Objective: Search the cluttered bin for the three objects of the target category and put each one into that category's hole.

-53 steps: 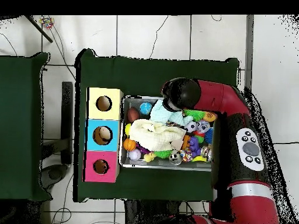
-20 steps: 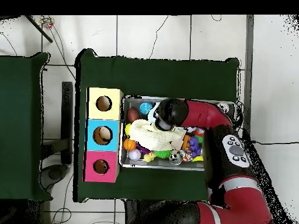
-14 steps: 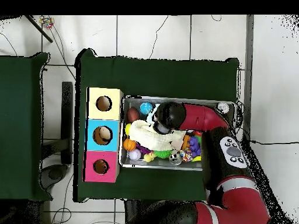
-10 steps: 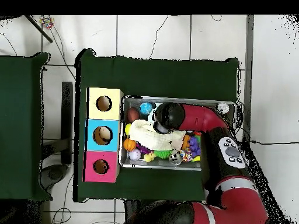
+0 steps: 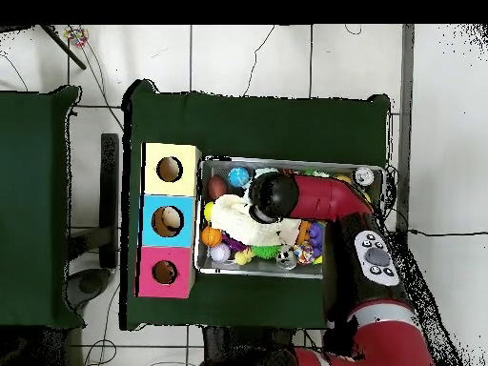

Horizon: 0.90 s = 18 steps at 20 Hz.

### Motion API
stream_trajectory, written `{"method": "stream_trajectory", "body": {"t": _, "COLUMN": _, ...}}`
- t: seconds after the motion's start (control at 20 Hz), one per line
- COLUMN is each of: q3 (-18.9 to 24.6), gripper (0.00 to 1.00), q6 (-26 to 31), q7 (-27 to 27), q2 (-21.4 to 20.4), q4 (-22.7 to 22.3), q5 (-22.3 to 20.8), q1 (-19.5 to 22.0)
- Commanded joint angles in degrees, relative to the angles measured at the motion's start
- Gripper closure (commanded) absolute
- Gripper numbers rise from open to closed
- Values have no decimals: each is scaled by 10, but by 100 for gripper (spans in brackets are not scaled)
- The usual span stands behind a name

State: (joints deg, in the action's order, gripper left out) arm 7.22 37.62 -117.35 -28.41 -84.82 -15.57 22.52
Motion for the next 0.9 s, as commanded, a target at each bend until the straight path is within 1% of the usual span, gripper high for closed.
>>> {"method": "stream_trajectory", "body": {"t": 0.05, "q3": -14, "gripper": 100, "q6": 143, "q7": 22, "q2": -115, "q4": -86, "q5": 18, "q1": 17}}
{"method": "stream_trajectory", "body": {"t": 0.25, "q3": -11, "gripper": 100, "q6": 200, "q7": 50, "q2": -168, "q4": -115, "q5": 23, "q1": 31}}
{"method": "stream_trajectory", "body": {"t": 0.3, "q3": -14, "gripper": 100, "q6": 208, "q7": 58, "q2": -183, "q4": -122, "q5": 19, "q1": 34}}
{"method": "stream_trajectory", "body": {"t": 0.35, "q3": -12, "gripper": 100, "q6": 208, "q7": 64, "q2": -189, "q4": -127, "q5": 15, "q1": 38}}
{"method": "stream_trajectory", "body": {"t": 0.4, "q3": -14, "gripper": 100, "q6": 201, "q7": 67, "q2": -199, "q4": -140, "q5": 7, "q1": 41}}
{"method": "stream_trajectory", "body": {"t": 0.5, "q3": -14, "gripper": 100, "q6": 176, "q7": 76, "q2": -201, "q4": -158, "q5": -9, "q1": 56}}
{"method": "stream_trajectory", "body": {"t": 0.75, "q3": 6, "gripper": 100, "q6": 97, "q7": 120, "q2": -175, "q4": -188, "q5": -54, "q1": 111}}
{"method": "stream_trajectory", "body": {"t": 0.9, "q3": 11, "gripper": 100, "q6": 69, "q7": 131, "q2": -166, "q4": -196, "q5": -85, "q1": 128}}
